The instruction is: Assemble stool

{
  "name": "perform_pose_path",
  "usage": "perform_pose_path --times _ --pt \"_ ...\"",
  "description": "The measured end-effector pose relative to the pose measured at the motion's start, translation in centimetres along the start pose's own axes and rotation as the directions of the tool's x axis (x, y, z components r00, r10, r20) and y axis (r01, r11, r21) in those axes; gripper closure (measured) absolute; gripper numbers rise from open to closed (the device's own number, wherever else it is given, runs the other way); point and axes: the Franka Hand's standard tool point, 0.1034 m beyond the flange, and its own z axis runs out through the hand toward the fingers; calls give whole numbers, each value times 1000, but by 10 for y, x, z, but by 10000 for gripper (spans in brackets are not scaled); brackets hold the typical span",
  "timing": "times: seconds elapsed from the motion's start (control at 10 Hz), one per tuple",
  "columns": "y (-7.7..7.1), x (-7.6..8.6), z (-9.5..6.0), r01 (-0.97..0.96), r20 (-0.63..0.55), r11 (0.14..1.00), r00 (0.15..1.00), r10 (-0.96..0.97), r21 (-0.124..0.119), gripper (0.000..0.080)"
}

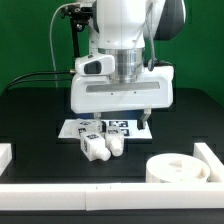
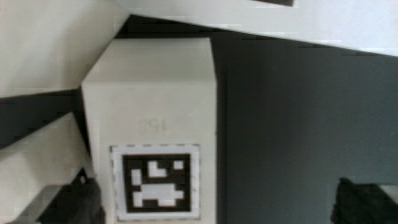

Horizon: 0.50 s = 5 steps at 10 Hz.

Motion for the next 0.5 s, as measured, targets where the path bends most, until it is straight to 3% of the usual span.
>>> perform_pose_path --times 0.5 --pt "6 -14 3 2 14 1000 1000 -2 0 151"
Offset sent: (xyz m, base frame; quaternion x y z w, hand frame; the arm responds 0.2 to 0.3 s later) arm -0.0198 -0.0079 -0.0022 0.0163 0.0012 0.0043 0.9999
